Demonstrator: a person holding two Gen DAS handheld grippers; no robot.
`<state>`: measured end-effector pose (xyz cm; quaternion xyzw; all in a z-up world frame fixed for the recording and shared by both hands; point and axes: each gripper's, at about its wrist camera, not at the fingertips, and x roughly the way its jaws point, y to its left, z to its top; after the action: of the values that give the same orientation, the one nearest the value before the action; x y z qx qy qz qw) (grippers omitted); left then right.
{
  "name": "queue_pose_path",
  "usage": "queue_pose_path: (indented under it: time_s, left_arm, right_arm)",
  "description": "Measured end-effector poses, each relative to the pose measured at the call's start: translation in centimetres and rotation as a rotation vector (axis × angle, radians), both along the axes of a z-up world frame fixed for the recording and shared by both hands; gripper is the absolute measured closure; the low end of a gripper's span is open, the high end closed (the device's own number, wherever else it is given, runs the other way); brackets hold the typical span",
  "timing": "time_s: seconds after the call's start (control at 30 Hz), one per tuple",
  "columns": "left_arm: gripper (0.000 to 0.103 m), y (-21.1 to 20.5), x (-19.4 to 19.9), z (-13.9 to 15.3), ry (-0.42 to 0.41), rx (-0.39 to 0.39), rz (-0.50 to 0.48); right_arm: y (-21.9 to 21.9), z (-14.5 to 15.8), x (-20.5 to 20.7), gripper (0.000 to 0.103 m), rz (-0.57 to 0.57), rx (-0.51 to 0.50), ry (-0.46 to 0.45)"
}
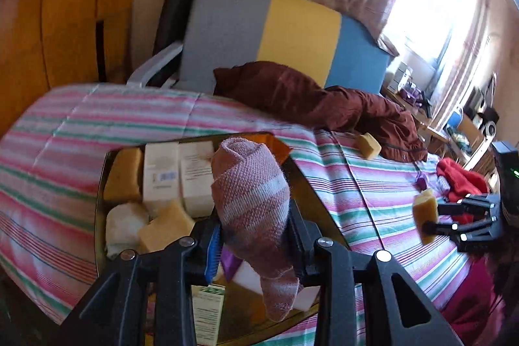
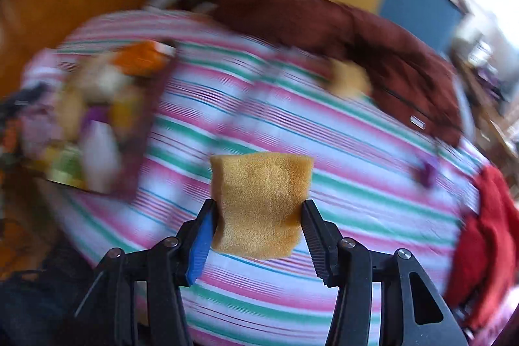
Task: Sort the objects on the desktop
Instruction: 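Carry the pink sock and yellow sponge into the gold tray with both grippers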
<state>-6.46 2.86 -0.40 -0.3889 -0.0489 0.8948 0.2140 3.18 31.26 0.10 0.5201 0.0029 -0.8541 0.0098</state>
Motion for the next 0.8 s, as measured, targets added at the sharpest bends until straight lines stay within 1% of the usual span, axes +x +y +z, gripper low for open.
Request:
queue_pose_path:
  time_s: [0.1,0.2,0.3,0.5,0.53,0.6,0.67,0.7,0.77,0.8]
  left_arm:
    - [0.068,-0.9,-1.0,-0.3,-0.013,0.006,0.02]
    - [0.068,-1.2,-1.8,-0.6,-0.023,0.006,0.033]
    - [0.068,-1.5,-2.5,-1.0,-0.033,0.018,0.041]
    - [0.067,-0.9,-3.4,-1.1,-0.031,0.021,0.034]
    - [0.065,-0.8,-3.7,-1.1,-0.03,0.031,0.03]
    - [0.051,-0.4,-4.7,-1.4,-0.052,0.036,0.034]
    - [0.045,-0.3,-5.3,-1.7,-0.071,0.055,0.037]
    - [0.04,-0.2,-5.5,-1.9,-0.078,0.058,0.04]
    - [0.037,-0.2,-5.5,-2.1,-0.086,0.053,0.045]
    - [0.036,-0.4,-5.4,-2.3,-0.089,0.056,0.047]
  right_arm:
    - [-4.1,0.7,-1.7,0.05,0.081,-0.075,0.047]
    - [-6.9,0.5,-3.4,0.05,0.123,-0.12,0.064]
    - [-8.7,-0.1,-4.7,0.05,0.144,-0.149,0.066]
    - [-10.6,-1.1,-5.9,0.05,0.148,-0.176,0.07]
    - [-10.7,-1.2,-6.2,0.049,0.144,-0.181,0.07]
    - [-11.0,-1.5,-6.5,0.047,0.127,-0.177,0.069]
    - [-11.1,-2.0,-6.9,0.033,0.108,-0.175,0.072]
    - [-11.1,-2.3,-6.9,0.032,0.099,-0.18,0.069]
    - [-11.0,-2.7,-6.9,0.031,0.096,-0.193,0.056]
    - [-11.0,-3.0,-6.8,0.031,0.095,-0.197,0.05]
